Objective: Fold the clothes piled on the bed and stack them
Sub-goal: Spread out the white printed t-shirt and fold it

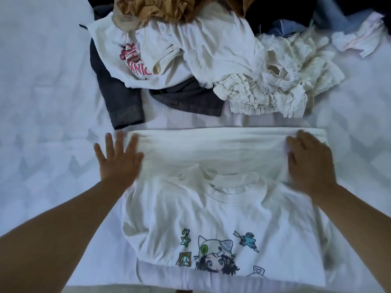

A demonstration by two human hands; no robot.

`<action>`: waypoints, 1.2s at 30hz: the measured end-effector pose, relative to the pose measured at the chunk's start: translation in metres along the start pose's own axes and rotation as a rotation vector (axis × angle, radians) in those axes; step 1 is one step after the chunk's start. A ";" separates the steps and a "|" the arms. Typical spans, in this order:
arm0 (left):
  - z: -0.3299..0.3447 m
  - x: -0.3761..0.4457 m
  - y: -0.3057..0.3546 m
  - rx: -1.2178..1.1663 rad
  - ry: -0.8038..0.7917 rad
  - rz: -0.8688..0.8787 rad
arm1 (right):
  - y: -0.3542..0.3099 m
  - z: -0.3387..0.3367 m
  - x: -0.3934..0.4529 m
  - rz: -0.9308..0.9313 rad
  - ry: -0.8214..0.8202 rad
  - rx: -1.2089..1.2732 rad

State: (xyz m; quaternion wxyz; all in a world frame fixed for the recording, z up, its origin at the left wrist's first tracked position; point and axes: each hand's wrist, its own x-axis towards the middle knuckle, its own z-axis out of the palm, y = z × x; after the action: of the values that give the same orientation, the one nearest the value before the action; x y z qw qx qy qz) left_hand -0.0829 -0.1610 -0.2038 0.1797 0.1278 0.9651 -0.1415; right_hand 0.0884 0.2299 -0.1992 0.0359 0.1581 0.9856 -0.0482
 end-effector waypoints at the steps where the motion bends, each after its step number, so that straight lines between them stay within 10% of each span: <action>1: -0.001 -0.004 -0.005 -0.087 0.028 -0.028 | -0.002 -0.006 -0.004 0.012 0.048 0.059; 4: -0.004 -0.033 -0.004 -0.383 0.193 0.217 | -0.015 -0.018 -0.031 -0.099 0.010 0.247; 7: -0.004 -0.069 0.012 -0.676 -0.082 0.362 | -0.026 -0.018 -0.060 0.019 -0.283 0.327; 12: -0.014 -0.085 0.023 -0.977 -0.467 0.170 | -0.013 -0.030 -0.074 0.247 -0.555 0.507; 18: -0.052 -0.081 0.028 -1.708 -0.556 -0.084 | -0.014 -0.076 -0.041 0.207 -0.320 0.548; 24: -0.047 -0.050 0.047 -1.529 -0.171 -0.258 | -0.030 -0.073 0.012 0.262 -0.145 0.503; 36: -0.023 -0.110 -0.007 -1.193 -0.709 -0.094 | -0.045 -0.034 -0.109 0.839 -0.314 0.650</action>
State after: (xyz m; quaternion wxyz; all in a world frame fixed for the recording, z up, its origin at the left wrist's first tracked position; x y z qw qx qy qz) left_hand 0.0074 -0.1820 -0.1392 0.5174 -0.0886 0.7655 0.3722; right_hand 0.1751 0.1575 -0.1525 0.1479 0.5312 0.7551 -0.3546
